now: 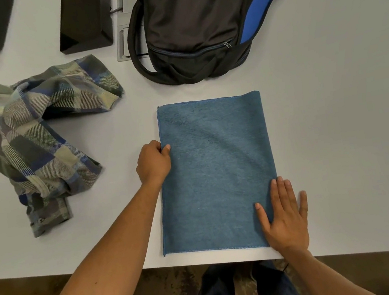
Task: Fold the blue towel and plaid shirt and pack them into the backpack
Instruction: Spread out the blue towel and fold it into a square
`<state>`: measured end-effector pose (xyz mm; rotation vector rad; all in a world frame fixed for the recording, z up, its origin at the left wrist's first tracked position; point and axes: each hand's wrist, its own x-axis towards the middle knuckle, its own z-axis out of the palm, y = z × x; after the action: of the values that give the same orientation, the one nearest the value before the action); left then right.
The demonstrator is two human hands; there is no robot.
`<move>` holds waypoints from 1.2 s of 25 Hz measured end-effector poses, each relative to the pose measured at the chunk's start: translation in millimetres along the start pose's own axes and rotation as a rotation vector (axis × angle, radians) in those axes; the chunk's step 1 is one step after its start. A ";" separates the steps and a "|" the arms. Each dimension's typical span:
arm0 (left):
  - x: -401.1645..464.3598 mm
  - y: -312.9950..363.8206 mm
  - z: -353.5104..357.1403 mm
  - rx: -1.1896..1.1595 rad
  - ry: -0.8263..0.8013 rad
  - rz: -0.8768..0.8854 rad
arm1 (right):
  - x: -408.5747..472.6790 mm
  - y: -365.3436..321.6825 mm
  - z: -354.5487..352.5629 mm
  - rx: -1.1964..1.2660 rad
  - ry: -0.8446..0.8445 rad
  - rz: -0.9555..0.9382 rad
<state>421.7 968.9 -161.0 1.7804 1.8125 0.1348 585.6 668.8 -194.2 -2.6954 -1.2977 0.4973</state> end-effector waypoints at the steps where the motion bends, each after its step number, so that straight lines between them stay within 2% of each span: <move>1: 0.2 -2.5 -0.3 0.019 0.018 -0.007 | 0.0 -0.4 0.3 0.000 0.002 -0.002; 4: 0.7 -3.0 0.1 -0.034 0.053 -0.022 | 0.0 -0.4 1.1 0.017 0.015 -0.002; 6: -3.3 -4.4 3.1 -0.049 0.128 0.032 | -0.8 -0.4 1.2 0.014 0.016 -0.004; 9: -14.9 -7.0 15.9 0.031 0.261 0.348 | -0.5 1.1 1.2 0.014 0.016 -0.008; 11: -25.4 -1.7 30.1 0.071 0.177 0.631 | -0.4 1.1 2.1 0.015 0.027 -0.005; 13: -31.3 4.9 46.2 0.212 -0.012 0.871 | 0.1 -0.2 2.8 0.019 0.038 -0.002; 16: -27.3 9.3 62.5 0.464 -0.208 1.054 | 0.6 1.6 4.3 0.009 0.040 -0.005; 19: -5.2 13.1 59.5 0.585 -0.232 1.046 | 0.8 2.1 5.8 0.008 0.045 -0.013; 23: 13.7 19.4 50.9 0.576 -0.137 0.837 | 0.8 2.2 6.7 0.004 0.060 -0.019; 30: 14.0 17.7 53.3 0.573 -0.077 0.860 | 1.1 5.2 13.3 0.024 0.095 -0.029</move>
<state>463.2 966.5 -201.2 2.8266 0.9578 -0.1381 585.5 665.8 -208.2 -2.6413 -1.2955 0.3741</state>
